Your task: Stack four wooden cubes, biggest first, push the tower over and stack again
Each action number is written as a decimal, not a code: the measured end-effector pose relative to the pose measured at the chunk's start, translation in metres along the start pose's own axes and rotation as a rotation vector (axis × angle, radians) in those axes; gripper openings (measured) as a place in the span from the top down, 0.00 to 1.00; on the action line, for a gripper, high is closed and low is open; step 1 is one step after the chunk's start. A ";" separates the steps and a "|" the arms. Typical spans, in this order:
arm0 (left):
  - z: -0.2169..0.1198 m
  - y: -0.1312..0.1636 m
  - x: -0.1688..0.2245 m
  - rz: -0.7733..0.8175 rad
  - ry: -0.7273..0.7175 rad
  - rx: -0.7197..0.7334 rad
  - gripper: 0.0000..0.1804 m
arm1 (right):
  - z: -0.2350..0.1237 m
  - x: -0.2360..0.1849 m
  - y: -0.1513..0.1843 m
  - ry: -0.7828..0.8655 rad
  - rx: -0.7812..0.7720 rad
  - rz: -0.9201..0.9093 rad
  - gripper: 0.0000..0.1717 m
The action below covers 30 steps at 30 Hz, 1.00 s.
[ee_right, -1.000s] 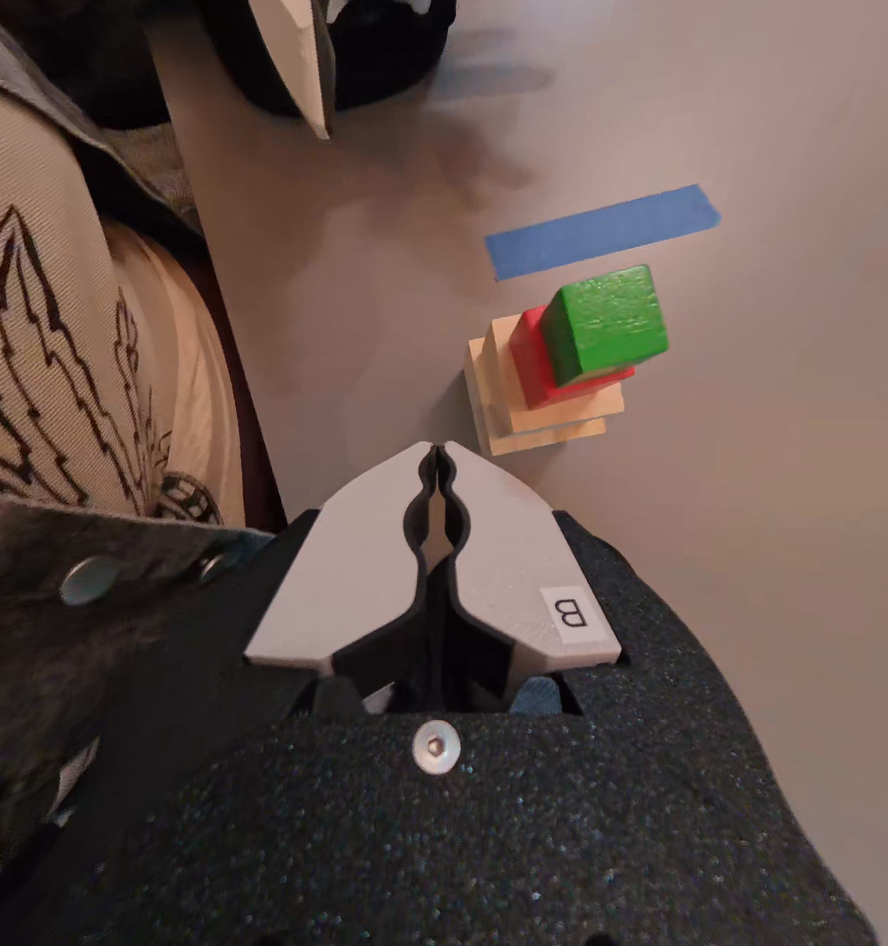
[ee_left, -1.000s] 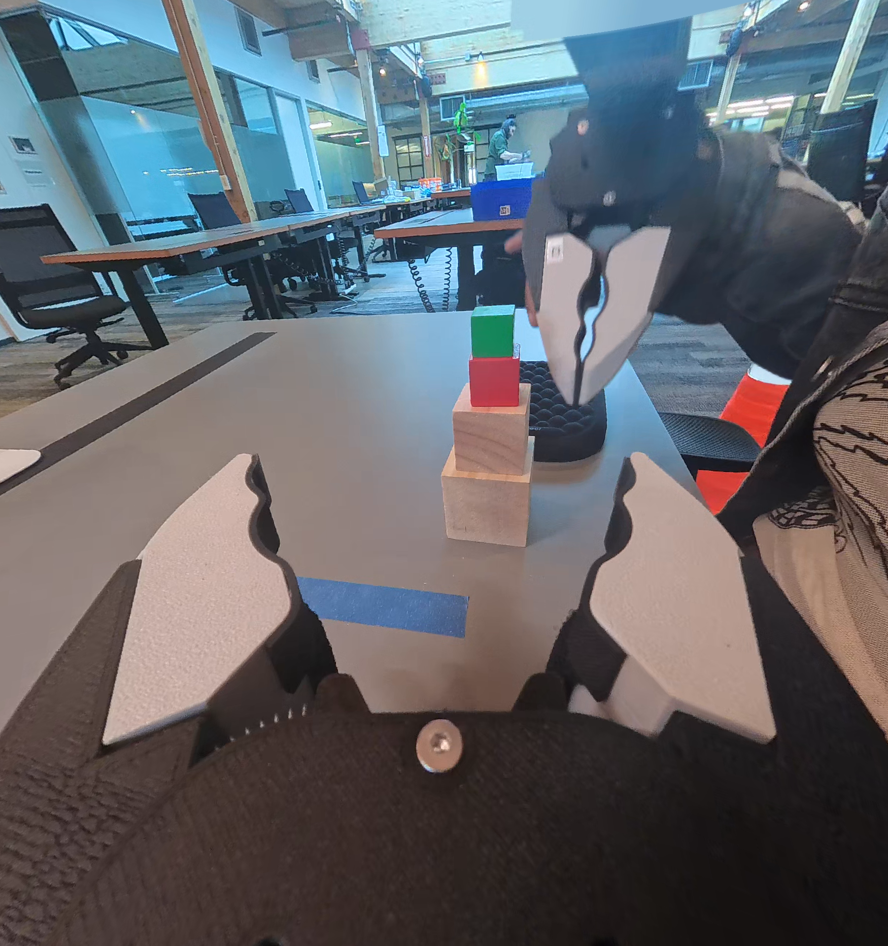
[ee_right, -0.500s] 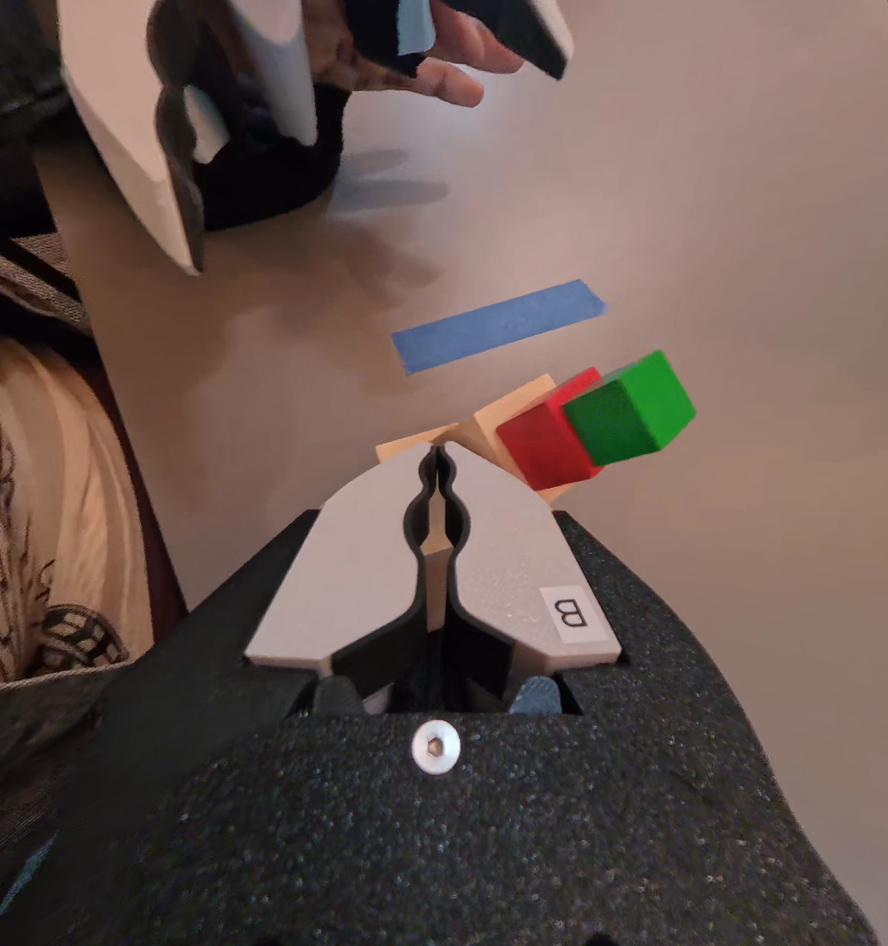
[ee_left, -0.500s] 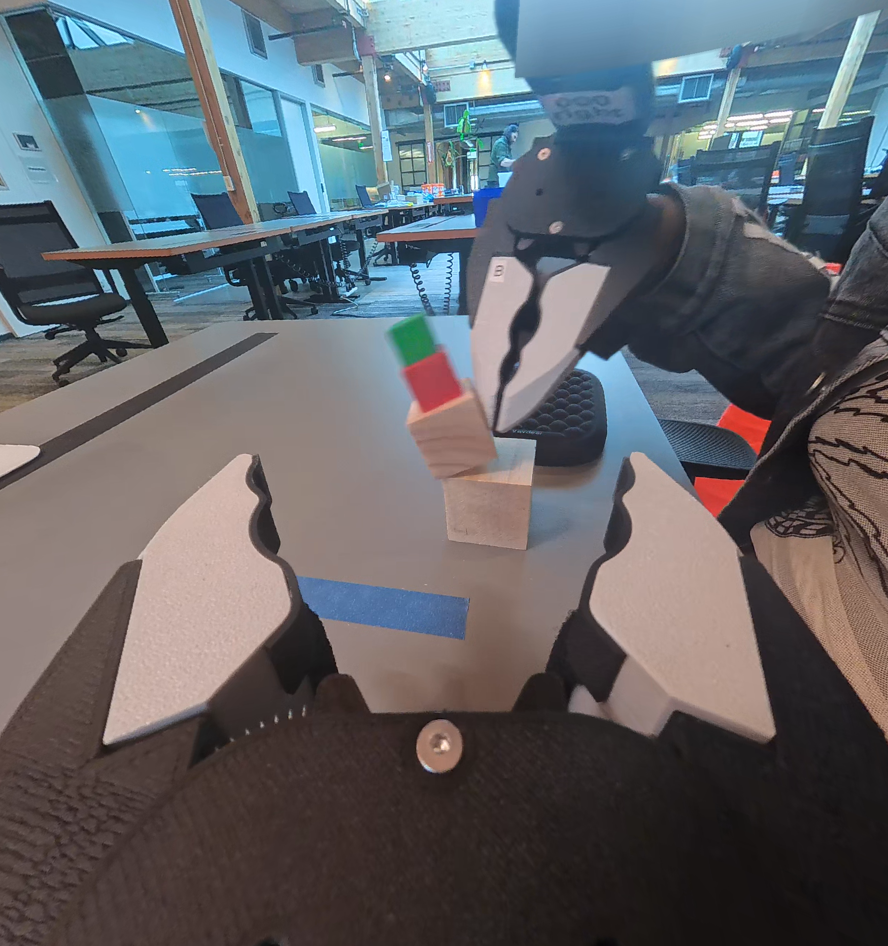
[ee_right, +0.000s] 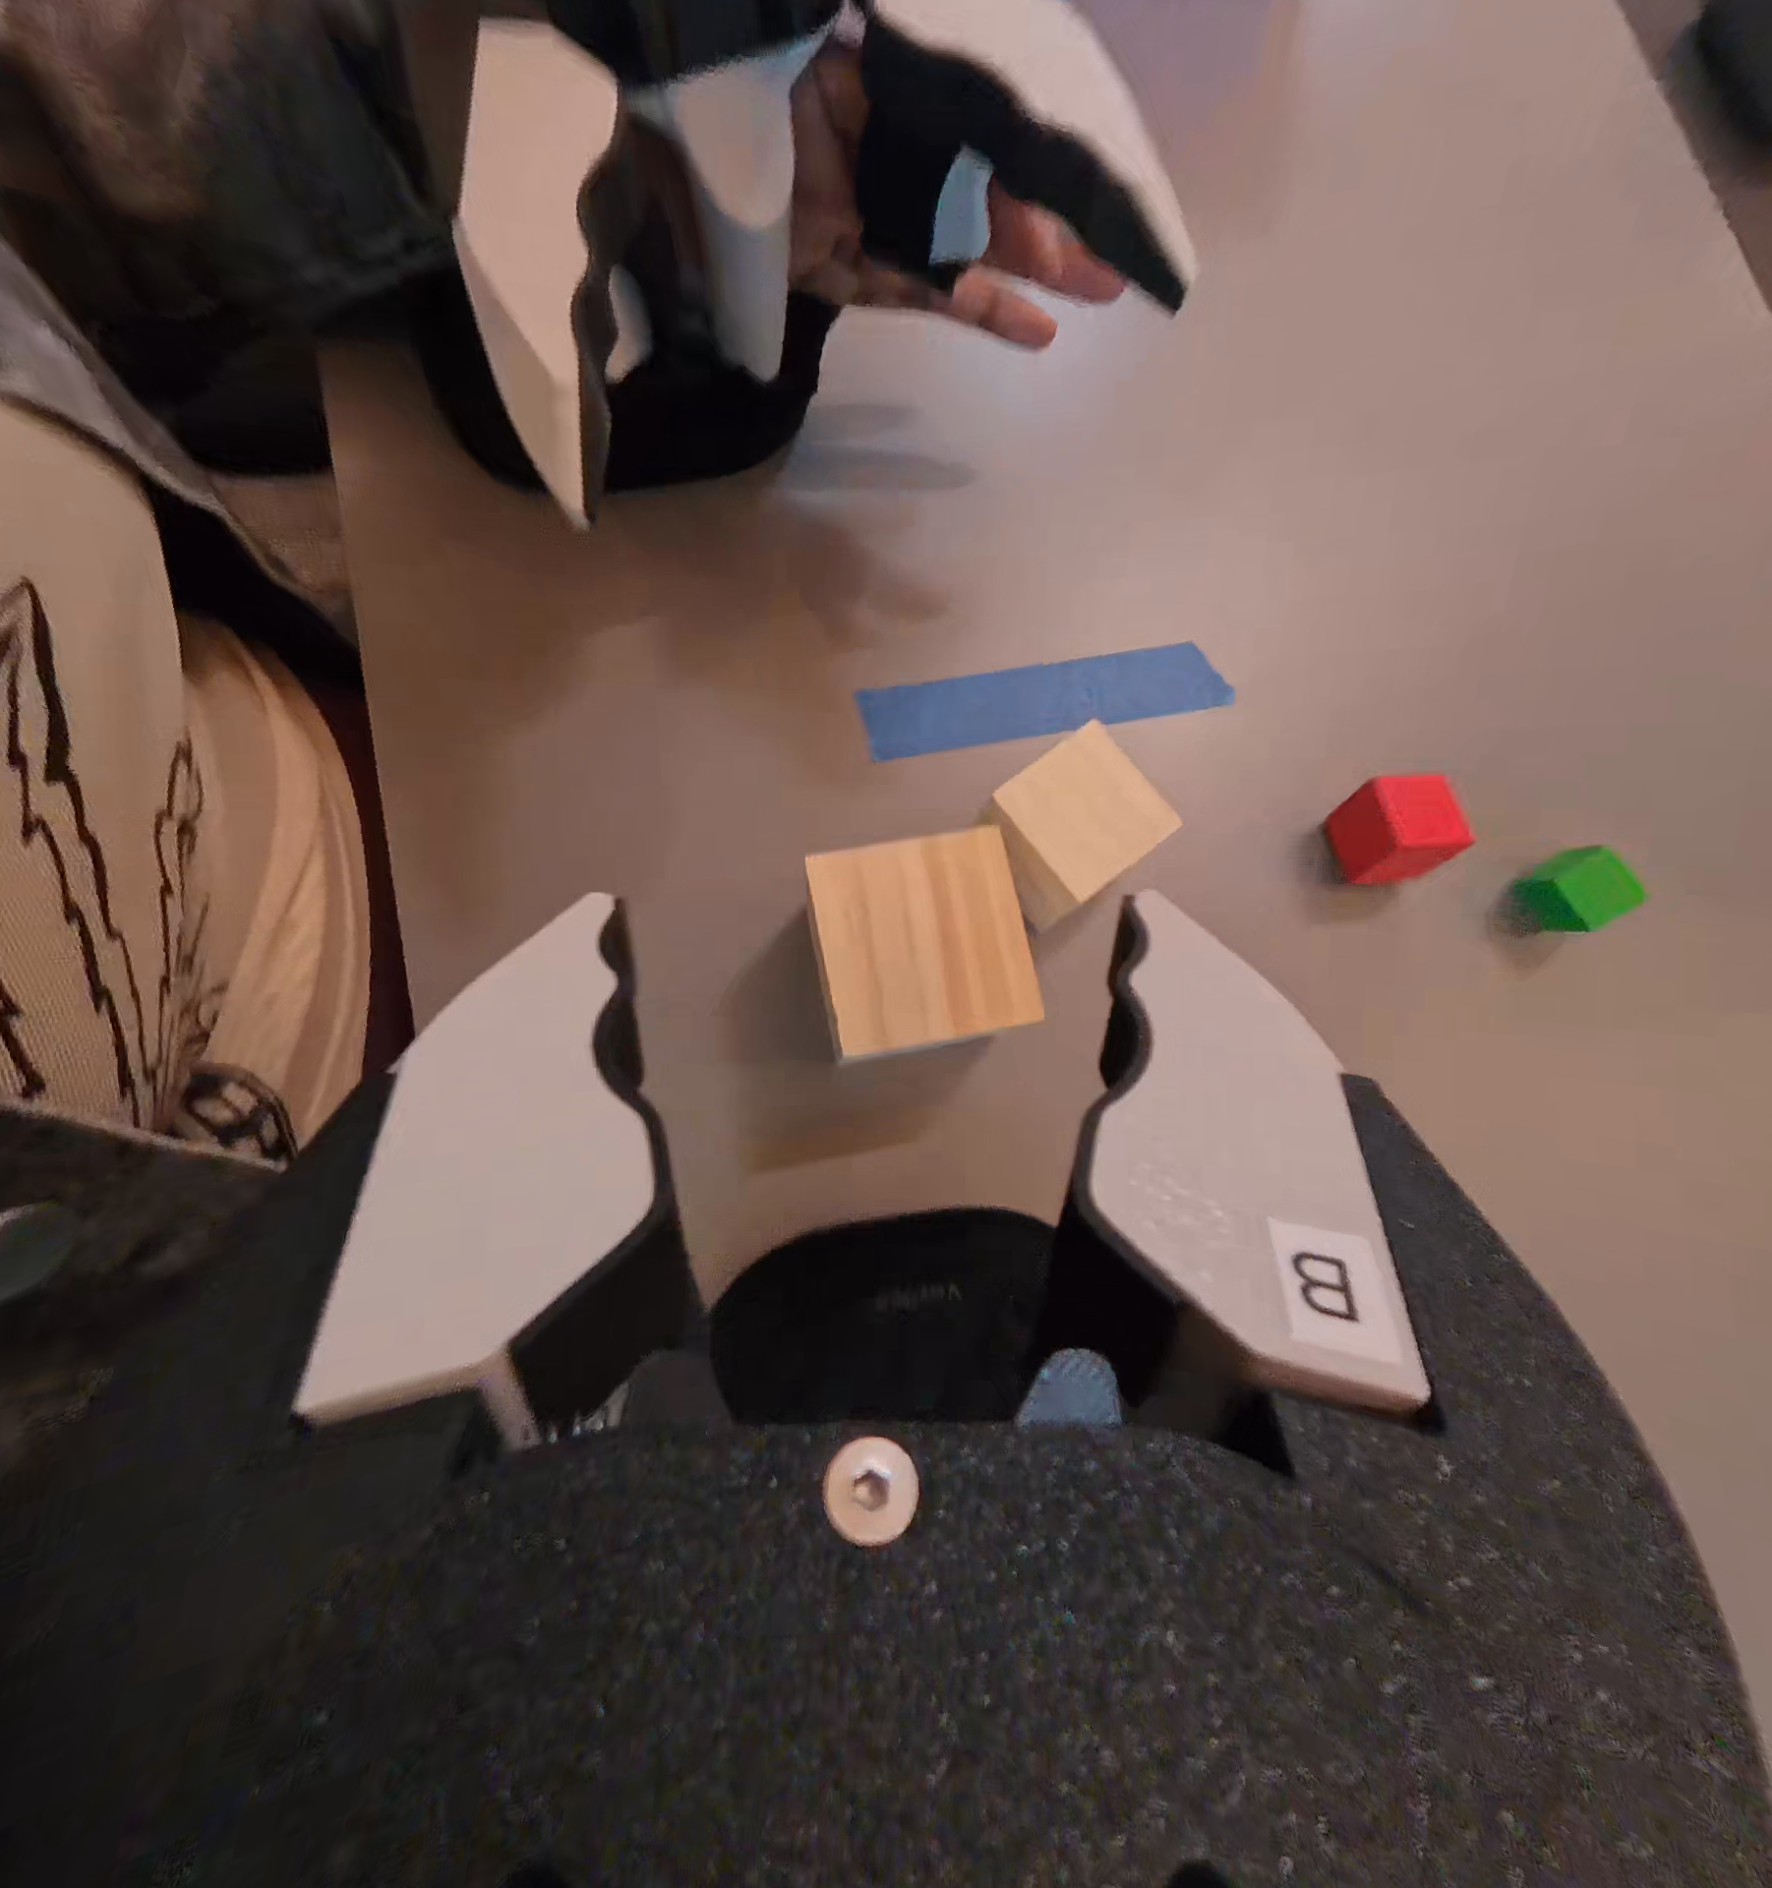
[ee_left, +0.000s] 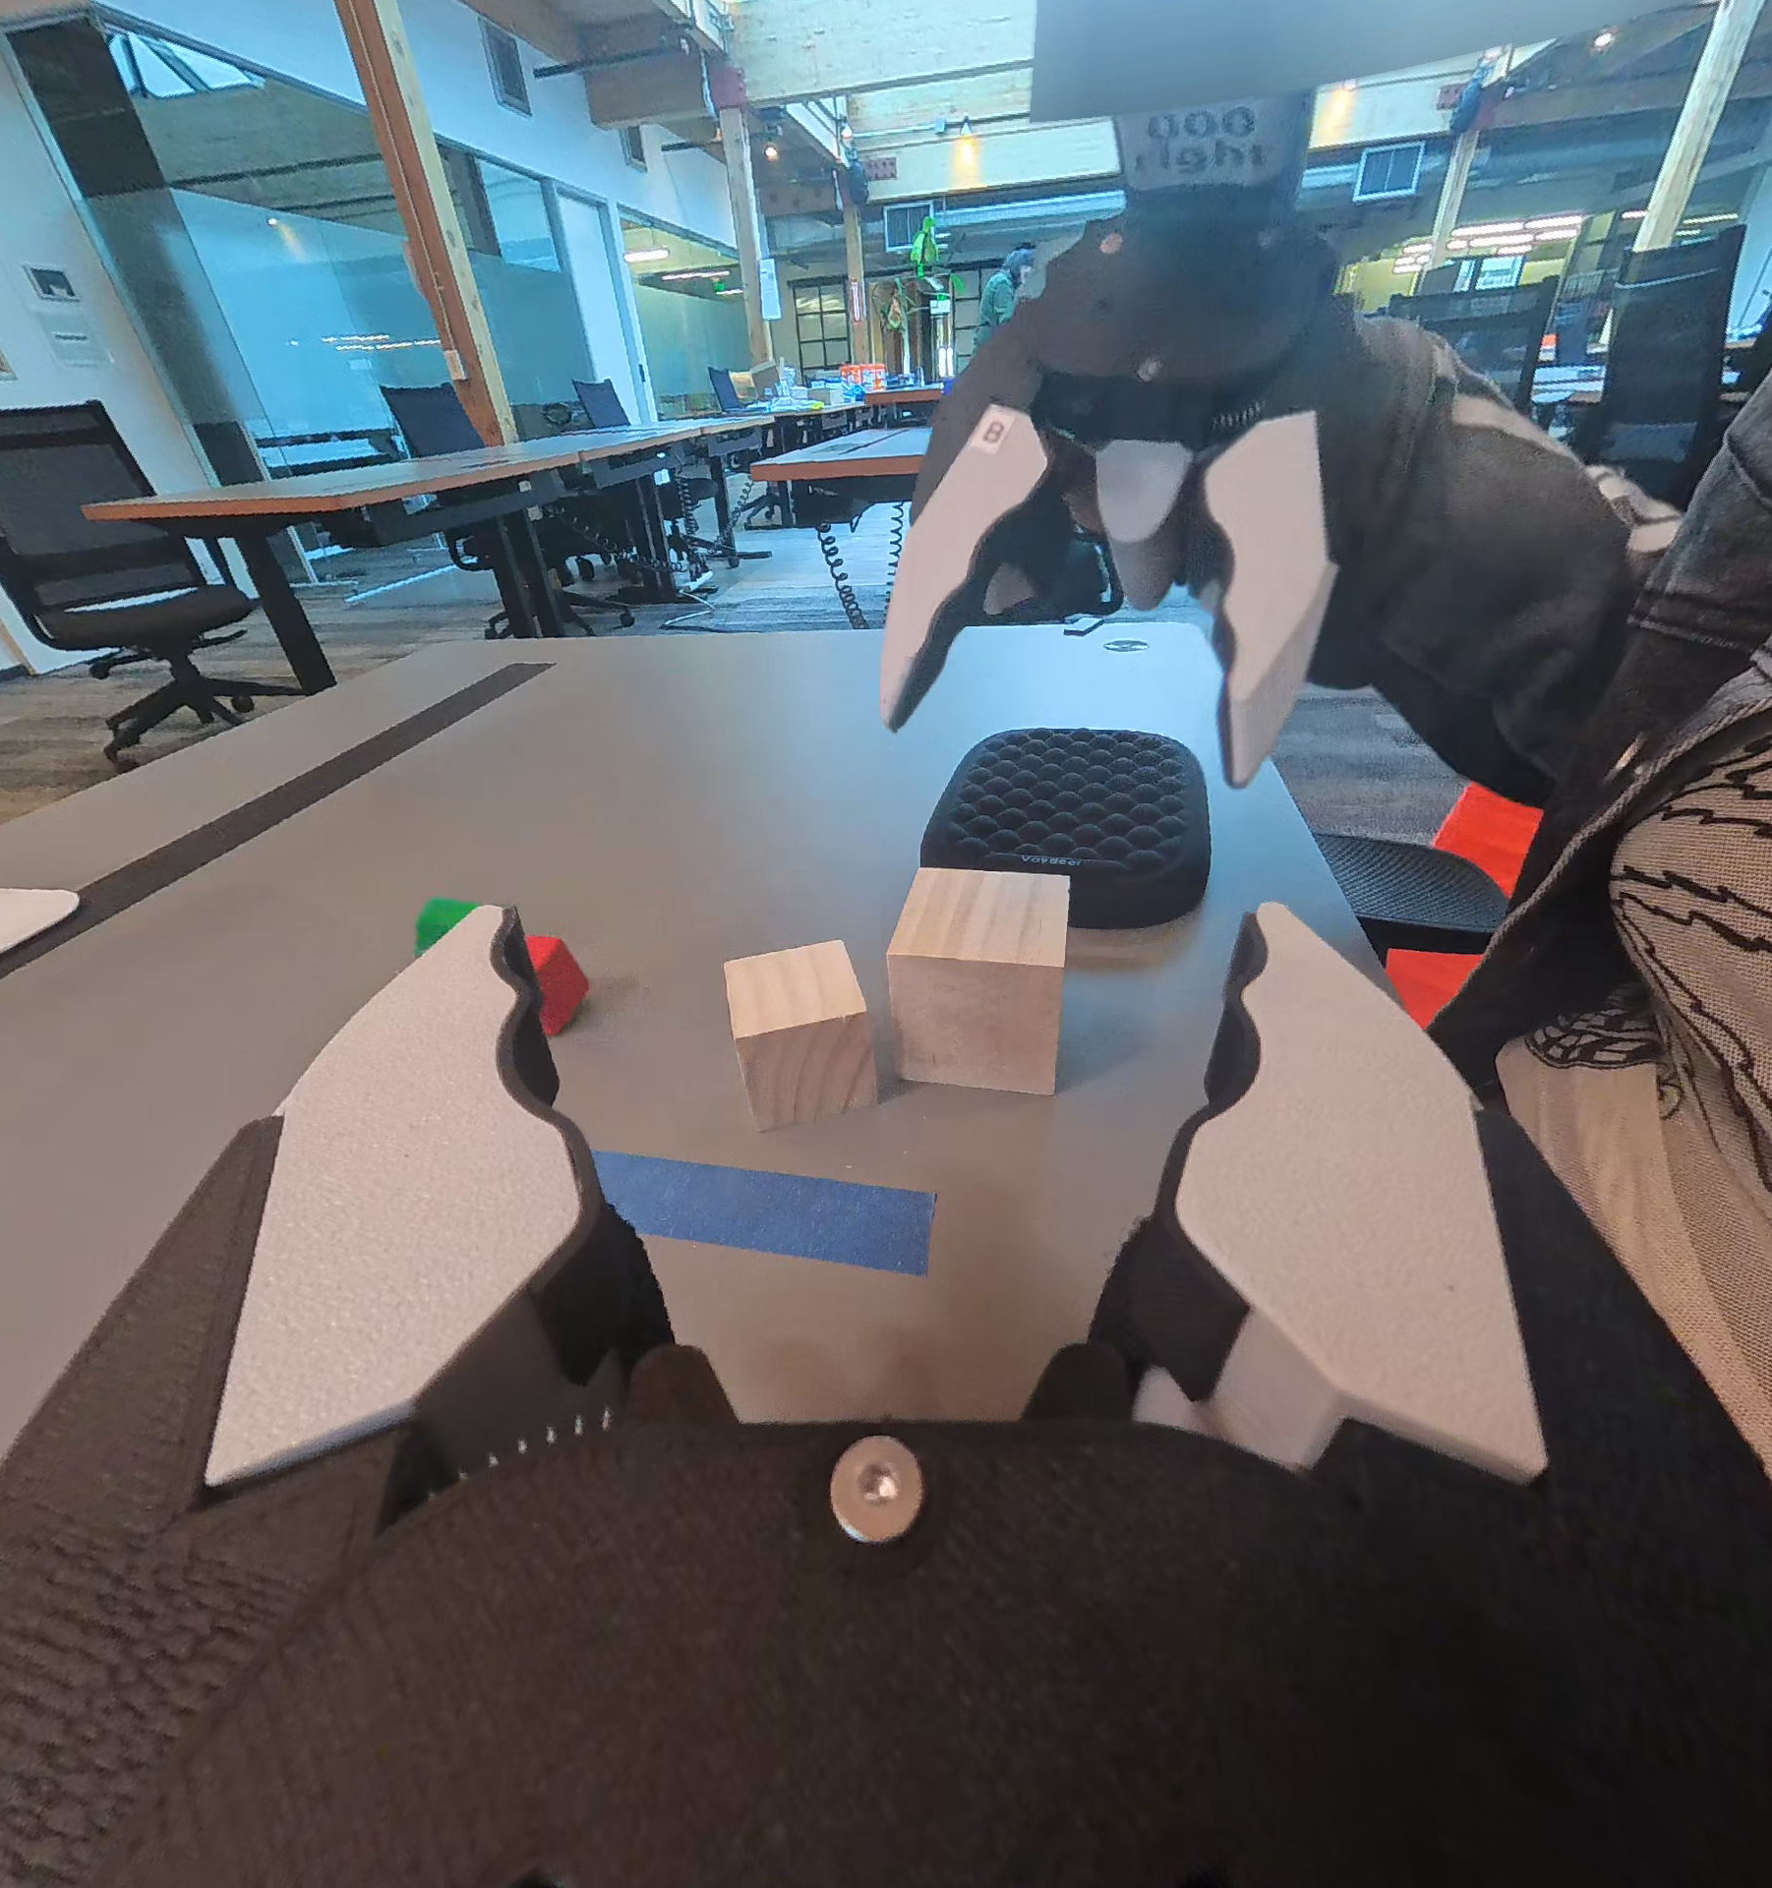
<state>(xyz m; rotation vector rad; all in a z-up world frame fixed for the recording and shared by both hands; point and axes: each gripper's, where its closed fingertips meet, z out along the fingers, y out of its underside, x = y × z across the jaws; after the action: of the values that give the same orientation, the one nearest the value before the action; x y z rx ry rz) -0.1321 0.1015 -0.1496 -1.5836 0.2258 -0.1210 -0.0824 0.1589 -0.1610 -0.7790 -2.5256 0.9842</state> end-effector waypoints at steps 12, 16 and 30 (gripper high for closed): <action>0.000 0.000 0.000 -0.002 0.000 -0.002 0.31 | 0.010 0.000 0.022 -0.078 -0.237 -0.081 0.49; 0.000 0.000 0.000 0.001 0.000 -0.002 0.31 | 0.023 0.004 0.028 -0.118 -0.384 -0.100 0.52; 0.001 0.001 0.002 0.019 0.006 -0.009 0.31 | 0.068 0.007 0.069 -0.160 -0.622 -0.039 0.59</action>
<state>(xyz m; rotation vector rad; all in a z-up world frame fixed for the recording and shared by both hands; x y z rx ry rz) -0.1296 0.1021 -0.1504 -1.5895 0.2460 -0.1103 -0.0946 0.1697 -0.2564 -0.8259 -3.0105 0.2340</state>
